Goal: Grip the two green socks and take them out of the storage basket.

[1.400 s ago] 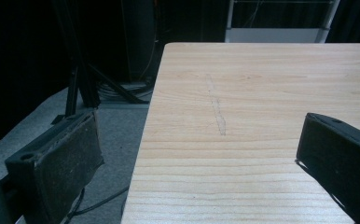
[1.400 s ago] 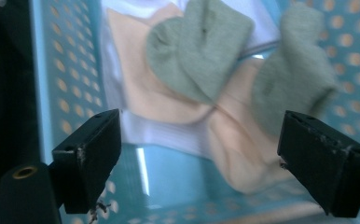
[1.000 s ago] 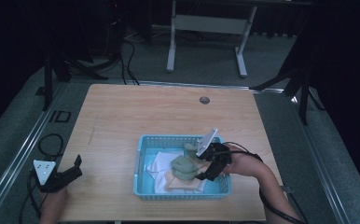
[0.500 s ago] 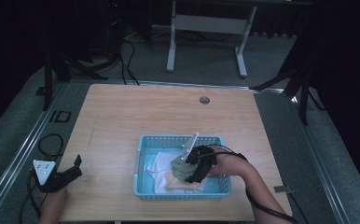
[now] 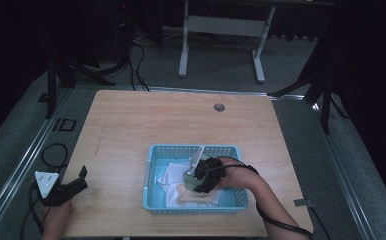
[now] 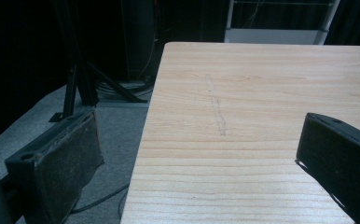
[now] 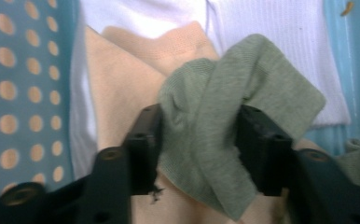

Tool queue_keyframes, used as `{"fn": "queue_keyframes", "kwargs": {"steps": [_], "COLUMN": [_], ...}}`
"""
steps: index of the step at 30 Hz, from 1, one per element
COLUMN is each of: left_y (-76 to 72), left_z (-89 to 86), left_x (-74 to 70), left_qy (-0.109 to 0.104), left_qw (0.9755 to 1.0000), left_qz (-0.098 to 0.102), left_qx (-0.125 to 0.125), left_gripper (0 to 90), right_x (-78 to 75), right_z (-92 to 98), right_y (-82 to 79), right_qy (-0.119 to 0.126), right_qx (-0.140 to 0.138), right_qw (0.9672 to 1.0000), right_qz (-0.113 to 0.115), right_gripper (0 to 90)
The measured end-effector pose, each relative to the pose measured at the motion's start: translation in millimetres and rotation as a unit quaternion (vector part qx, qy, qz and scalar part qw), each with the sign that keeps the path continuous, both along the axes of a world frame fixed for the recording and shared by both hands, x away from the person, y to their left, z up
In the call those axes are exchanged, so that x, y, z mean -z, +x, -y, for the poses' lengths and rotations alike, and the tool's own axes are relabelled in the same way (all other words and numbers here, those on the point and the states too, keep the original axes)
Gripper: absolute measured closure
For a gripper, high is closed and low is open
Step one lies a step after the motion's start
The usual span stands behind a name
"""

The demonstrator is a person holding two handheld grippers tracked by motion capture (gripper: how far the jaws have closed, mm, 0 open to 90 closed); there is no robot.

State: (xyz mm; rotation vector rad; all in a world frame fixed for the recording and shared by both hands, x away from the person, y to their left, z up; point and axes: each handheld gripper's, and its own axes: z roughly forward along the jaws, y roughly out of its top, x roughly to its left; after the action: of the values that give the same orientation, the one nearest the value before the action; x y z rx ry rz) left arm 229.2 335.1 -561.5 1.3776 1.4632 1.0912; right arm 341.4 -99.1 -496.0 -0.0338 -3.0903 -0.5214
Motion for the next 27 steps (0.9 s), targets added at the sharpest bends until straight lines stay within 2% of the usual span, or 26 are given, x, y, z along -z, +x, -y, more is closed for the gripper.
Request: {"fn": "queue_keyframes", "kwargs": {"steps": [1,2,3,5,8,15,18,22,27], "left_y": [0.0,0.0,0.0,0.2,0.2,0.3,0.5,0.5,0.8], "left_z": [0.1,0.0,0.0,-0.1,0.1,-0.1,0.0,0.2,0.0], "left_x": [0.0,0.0,0.0,0.0,0.0,0.0,-0.1,-0.1,-0.1], "left_qy": [0.000,0.000,0.000,0.000,0.000,0.000,0.000,0.001,0.000], "left_qw": [1.0000,1.0000,1.0000,1.0000,1.0000,1.0000,1.0000,1.0000,1.0000], "left_qz": [0.000,0.000,0.000,-0.001,-0.001,-0.001,-0.002,-0.002,-0.003], "left_qx": [0.000,0.000,-0.001,0.000,-0.001,-0.001,-0.001,-0.002,-0.003], "left_gripper": [0.5,0.5,0.5,0.5,0.5,0.5,0.5,0.5,0.5], "right_x": [0.6,0.7,0.3,-1.6,-7.3,-30.7,-37.3,-48.0,-57.8], "right_z": [-0.6,-1.8,-2.3,-2.8,-2.8,1.0,1.9,2.0,5.1], "right_y": [-0.3,-1.3,-2.0,-2.5,-3.8,-6.0,-7.5,-9.7,-12.0], "right_qy": [-0.002,-0.008,-0.012,-0.015,-0.017,0.001,0.005,-0.004,0.007], "right_qx": [-0.001,-0.001,-0.004,-0.006,-0.011,-0.010,-0.010,-0.019,-0.021], "right_qw": [1.0000,1.0000,0.9999,0.9999,0.9998,0.9998,0.9998,0.9997,0.9996], "right_qz": [0.001,-0.002,0.001,-0.002,0.007,0.017,0.016,0.018,0.017], "right_gripper": [57.6,69.2,75.6,81.0,83.0,83.6,83.6,83.7,83.7]}}
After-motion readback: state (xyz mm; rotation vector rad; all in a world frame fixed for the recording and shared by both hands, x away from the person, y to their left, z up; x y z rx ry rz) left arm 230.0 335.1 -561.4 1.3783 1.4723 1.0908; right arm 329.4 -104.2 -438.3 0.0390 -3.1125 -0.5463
